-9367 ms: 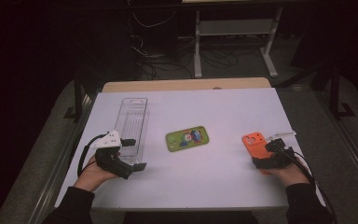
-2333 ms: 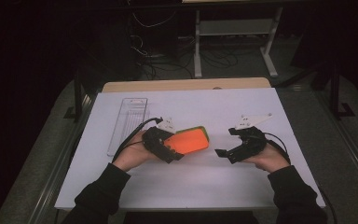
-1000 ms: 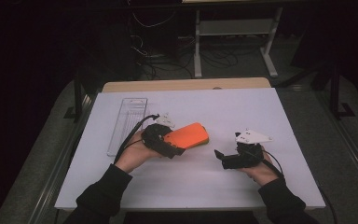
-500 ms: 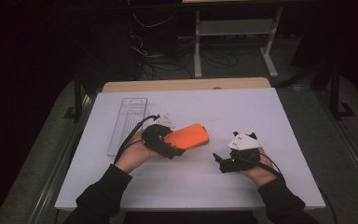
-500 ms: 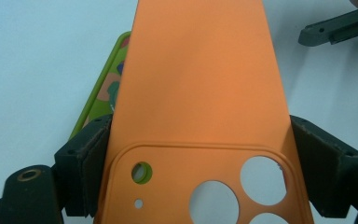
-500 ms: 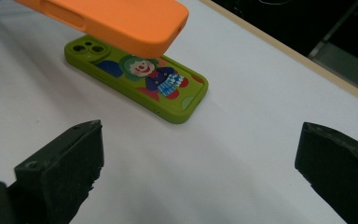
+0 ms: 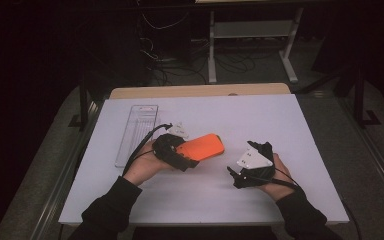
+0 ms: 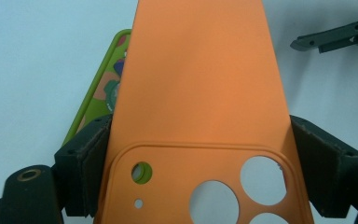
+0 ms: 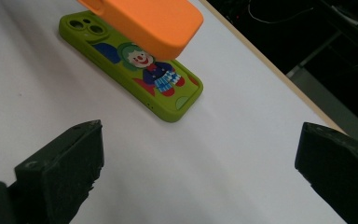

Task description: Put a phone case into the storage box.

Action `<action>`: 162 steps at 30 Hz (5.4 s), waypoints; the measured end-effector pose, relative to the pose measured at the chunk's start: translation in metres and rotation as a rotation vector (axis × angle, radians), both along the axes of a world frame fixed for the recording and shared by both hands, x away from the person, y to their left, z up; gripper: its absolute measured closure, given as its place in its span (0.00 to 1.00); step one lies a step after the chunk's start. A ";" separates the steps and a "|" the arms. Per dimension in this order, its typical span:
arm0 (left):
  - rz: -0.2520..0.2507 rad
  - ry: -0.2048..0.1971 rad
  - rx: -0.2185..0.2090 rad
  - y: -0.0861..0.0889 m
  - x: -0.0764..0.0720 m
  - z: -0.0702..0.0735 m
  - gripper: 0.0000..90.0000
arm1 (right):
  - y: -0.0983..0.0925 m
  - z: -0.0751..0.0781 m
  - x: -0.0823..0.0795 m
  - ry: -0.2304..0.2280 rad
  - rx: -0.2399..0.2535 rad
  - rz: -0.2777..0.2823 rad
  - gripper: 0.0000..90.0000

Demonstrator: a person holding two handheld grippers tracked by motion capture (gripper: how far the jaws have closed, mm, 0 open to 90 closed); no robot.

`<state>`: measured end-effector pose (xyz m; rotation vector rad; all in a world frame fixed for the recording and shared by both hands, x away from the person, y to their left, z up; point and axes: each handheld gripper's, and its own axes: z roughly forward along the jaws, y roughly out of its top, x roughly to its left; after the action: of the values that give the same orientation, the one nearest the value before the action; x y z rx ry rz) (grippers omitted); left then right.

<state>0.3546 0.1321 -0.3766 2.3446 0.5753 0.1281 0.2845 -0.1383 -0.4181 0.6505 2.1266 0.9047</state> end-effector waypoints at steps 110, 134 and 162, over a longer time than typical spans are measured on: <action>-0.033 0.010 -0.007 -0.004 -0.003 0.000 0.17 | 0.086 -0.016 -0.016 -0.606 -0.678 0.274 0.70; -0.012 0.027 -0.057 -0.003 -0.004 0.001 0.16 | 0.090 -0.016 -0.020 -0.649 -0.692 0.237 0.91; -0.036 -0.020 -0.132 0.019 -0.005 0.013 0.00 | 0.071 -0.009 -0.010 -0.579 -0.620 0.151 0.91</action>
<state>0.3493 0.1508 -0.3633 2.2214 0.5155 0.0943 0.2746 -0.0673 -0.4271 -0.0885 1.7831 0.3887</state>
